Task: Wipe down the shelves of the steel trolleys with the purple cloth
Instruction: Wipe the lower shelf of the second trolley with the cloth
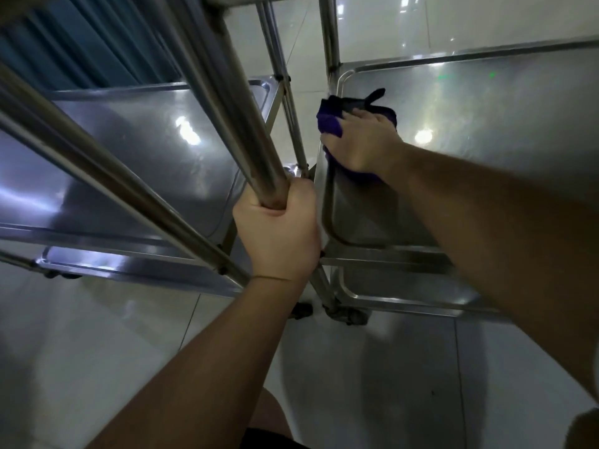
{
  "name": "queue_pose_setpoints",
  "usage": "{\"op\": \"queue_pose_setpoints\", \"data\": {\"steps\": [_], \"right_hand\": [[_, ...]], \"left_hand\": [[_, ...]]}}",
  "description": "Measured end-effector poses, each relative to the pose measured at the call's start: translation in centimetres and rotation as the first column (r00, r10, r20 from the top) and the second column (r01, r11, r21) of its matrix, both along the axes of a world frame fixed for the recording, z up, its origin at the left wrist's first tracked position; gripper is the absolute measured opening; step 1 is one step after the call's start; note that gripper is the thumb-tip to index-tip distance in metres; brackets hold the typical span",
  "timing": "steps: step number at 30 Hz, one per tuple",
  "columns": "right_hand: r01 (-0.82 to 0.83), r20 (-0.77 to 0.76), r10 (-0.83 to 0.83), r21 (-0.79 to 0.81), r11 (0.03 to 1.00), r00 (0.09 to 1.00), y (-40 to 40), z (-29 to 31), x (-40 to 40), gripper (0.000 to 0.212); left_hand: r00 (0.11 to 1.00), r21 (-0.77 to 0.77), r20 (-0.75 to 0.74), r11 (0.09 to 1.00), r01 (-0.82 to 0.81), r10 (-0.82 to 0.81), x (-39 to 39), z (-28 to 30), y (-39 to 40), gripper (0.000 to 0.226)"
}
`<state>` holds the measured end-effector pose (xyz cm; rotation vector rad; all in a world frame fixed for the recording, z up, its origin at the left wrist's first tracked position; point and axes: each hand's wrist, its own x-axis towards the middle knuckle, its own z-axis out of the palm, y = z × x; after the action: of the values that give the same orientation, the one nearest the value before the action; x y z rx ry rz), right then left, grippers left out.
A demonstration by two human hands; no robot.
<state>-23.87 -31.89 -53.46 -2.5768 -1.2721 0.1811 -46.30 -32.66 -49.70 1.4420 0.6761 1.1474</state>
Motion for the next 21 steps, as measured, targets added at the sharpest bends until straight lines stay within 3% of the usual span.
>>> {"op": "queue_pose_setpoints", "data": {"steps": [6,9,12,17,21], "right_hand": [[-0.287,0.072,0.288,-0.029,0.958,0.955,-5.7,-0.4,-6.1,0.063],[-0.408,-0.004,0.409,-0.065,0.91,0.913,-8.6,-0.4,-9.3,0.067],[-0.399,-0.021,0.399,0.001,0.917,0.917,-11.9,-0.1,-11.6,0.076],[-0.34,0.199,0.332,0.007,0.941,0.922,-16.1,-1.0,-14.1,0.069],[-0.267,0.309,0.242,0.039,0.963,0.92,-20.1,-1.5,-12.8,0.064]], "left_hand": [[1.0,-0.048,0.021,0.999,0.016,-0.015,0.3,0.1,0.0,0.022],[1.0,-0.036,-0.018,0.999,0.015,-0.016,0.1,0.3,-0.1,0.024],[0.999,-0.051,-0.045,0.999,0.006,-0.008,-0.1,0.7,-0.2,0.026],[0.995,-0.088,-0.099,0.996,0.009,-0.018,-0.6,1.8,-0.9,0.033],[0.986,-0.072,-0.163,0.997,0.009,-0.021,-1.3,2.4,-1.1,0.022]]}}
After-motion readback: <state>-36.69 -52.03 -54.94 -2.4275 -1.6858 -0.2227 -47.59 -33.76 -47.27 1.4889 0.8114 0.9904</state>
